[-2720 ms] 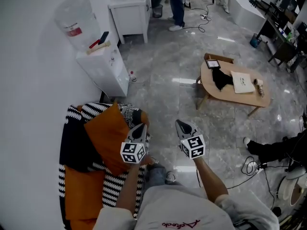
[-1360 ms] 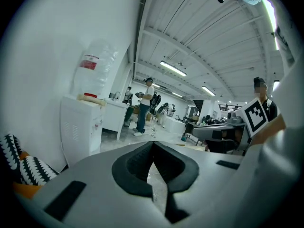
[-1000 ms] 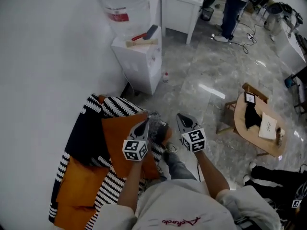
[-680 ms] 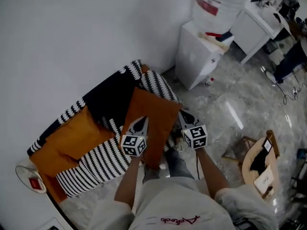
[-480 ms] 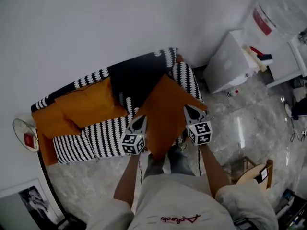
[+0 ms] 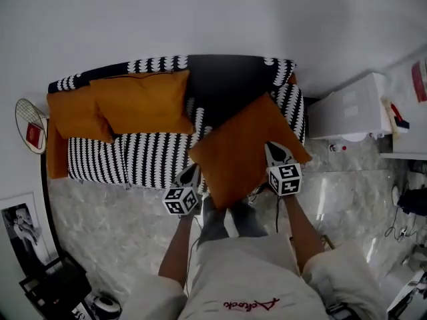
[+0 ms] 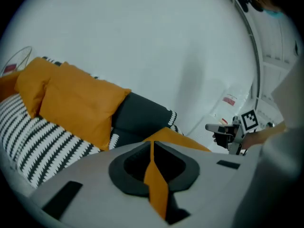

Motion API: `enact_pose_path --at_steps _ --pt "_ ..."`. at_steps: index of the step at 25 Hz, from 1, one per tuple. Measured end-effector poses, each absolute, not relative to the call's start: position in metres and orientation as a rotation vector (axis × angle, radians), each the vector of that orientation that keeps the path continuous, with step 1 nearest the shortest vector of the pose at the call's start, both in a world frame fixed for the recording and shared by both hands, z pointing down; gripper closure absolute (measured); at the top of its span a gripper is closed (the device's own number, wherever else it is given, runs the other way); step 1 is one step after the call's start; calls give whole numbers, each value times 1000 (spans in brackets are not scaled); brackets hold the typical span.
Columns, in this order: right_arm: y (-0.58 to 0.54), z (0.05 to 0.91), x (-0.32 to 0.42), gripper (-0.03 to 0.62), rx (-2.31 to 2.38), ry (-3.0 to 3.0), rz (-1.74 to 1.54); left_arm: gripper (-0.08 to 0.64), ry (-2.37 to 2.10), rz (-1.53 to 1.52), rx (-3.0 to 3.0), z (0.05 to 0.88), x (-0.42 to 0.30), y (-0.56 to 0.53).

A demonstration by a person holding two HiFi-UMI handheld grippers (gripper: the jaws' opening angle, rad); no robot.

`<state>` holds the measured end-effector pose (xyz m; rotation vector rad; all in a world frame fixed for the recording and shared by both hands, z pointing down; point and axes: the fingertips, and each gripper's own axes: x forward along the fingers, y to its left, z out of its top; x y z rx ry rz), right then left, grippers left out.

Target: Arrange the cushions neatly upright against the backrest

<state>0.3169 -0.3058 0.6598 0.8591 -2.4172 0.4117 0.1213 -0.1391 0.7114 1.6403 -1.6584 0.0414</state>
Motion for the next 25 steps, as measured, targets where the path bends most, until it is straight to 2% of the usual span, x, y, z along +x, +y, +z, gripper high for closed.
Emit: enact_pose_path --at_steps 2,3,4,5,7,10,18,25 --pt "-309 679 323 563 817 -2355 428 520 -1604 10 1563 740 122 -132" --pt "-313 691 327 559 790 -2321 446 476 -1570 3 1523 756 124 -128" --pt "-316 704 331 448 761 -2285 463 335 -1536 -1 1479 773 126 -124" --pt "-321 718 336 339 735 -2245 477 283 -1507 0 1435 791 129 -120" --pt "-336 743 349 269 722 -2161 482 237 -1465 16 1350 827 131 -113" --pt "-355 773 371 213 752 -2050 498 215 -1408 27 1222 875 140 -94" --pt "-406 838 384 153 677 -1783 493 195 -1316 99 1056 952 148 -82" --pt "-411 858 383 153 626 -1717 551 189 -1225 100 1045 980 168 -90"
